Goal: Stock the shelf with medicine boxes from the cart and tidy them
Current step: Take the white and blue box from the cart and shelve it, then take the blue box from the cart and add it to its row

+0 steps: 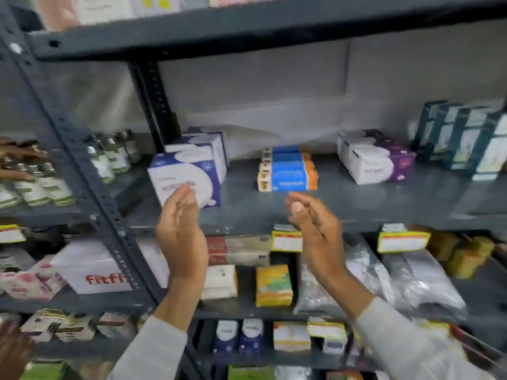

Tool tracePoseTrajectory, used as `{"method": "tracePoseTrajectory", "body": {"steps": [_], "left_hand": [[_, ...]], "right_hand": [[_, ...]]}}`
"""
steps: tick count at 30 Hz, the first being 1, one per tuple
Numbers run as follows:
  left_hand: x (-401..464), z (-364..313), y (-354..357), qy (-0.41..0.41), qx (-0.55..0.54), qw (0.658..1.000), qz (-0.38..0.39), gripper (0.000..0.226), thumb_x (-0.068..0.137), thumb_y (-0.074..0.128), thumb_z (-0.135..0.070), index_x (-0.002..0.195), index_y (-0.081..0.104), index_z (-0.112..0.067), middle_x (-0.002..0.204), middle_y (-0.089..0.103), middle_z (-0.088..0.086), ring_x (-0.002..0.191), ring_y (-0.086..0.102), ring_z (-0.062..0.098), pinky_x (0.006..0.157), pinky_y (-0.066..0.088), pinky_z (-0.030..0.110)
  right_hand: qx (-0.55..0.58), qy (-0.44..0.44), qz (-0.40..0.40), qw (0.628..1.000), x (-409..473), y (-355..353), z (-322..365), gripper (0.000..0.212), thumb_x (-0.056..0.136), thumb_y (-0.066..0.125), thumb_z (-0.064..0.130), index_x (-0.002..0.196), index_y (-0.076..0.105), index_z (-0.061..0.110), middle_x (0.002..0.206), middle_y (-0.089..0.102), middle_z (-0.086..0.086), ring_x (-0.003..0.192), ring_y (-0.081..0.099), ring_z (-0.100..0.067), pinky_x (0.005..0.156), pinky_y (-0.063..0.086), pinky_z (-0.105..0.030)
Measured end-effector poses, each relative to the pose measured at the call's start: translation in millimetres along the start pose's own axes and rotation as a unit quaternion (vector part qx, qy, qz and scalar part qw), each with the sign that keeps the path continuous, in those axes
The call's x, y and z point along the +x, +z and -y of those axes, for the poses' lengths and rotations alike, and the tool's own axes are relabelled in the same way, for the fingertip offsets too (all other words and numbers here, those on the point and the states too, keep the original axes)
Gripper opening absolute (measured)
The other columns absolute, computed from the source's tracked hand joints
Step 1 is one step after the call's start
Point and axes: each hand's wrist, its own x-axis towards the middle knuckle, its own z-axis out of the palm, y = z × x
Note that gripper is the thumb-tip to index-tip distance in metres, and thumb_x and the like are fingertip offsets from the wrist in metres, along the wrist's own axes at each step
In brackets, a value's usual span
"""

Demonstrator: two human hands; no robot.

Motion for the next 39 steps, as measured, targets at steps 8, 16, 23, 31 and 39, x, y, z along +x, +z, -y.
{"method": "tracePoseTrajectory", "body": {"steps": [8,16,23,31,39], "left_hand": [[-239.5,86.7,118.9,0.007,0.143,0.923,0.357,0.029,0.098,0.059,-0.028,0.124,0.071,-0.022,0.122,0.075,-0.002,0.115,0.07,0.014,0.099,0.052,0.028],[-447.8,204.9,187.4,-0.043,0.332,0.62,0.71,0.053,0.103,0.052,-0.038,0.153,0.048,-0.02,0.16,0.049,0.001,0.147,0.044,0.019,0.12,0.034,0.031],[-528.0,260.8,200.3,-0.06,0.428,0.484,0.761,0.062,0.104,0.037,-0.054,0.157,0.04,-0.022,0.168,0.036,0.001,0.156,0.028,0.022,0.126,0.024,0.038],[-539.5,279.9,195.6,-0.004,0.459,0.467,0.756,0.067,0.098,0.035,-0.059,0.158,0.034,-0.03,0.164,0.043,-0.002,0.158,0.027,0.021,0.118,0.035,0.044],[-541.2,289.2,188.0,0.018,0.443,0.518,0.731,0.057,0.09,0.047,-0.052,0.134,0.069,-0.023,0.135,0.072,0.0,0.14,0.056,0.023,0.109,0.049,0.042]], "right_hand": [[-0.223,0.174,-0.05,0.958,-120.3,-249.4,-62.6,0.015,0.098,0.064,0.035,0.101,0.076,0.027,0.094,0.077,0.011,0.09,0.071,0.001,0.077,0.053,-0.019],[-0.384,0.534,0.024,0.753,-274.2,-461.6,-166.6,0.026,0.095,0.071,0.013,0.12,0.073,0.007,0.117,0.076,-0.019,0.113,0.071,-0.034,0.099,0.053,-0.04],[-0.421,0.642,0.121,0.63,-399.0,-525.5,-225.2,0.029,0.091,0.071,0.023,0.116,0.072,0.009,0.117,0.075,-0.02,0.115,0.068,-0.037,0.087,0.05,-0.035],[-0.454,0.648,0.027,0.611,-459.2,-555.4,-281.1,0.026,0.091,0.064,0.013,0.114,0.068,0.002,0.111,0.074,-0.025,0.102,0.07,-0.041,0.08,0.053,-0.041],[-0.444,0.649,-0.063,0.615,-491.7,-554.5,-338.2,0.04,0.089,0.076,0.019,0.122,0.062,0.002,0.118,0.072,-0.022,0.107,0.069,-0.039,0.09,0.057,-0.051]]}}
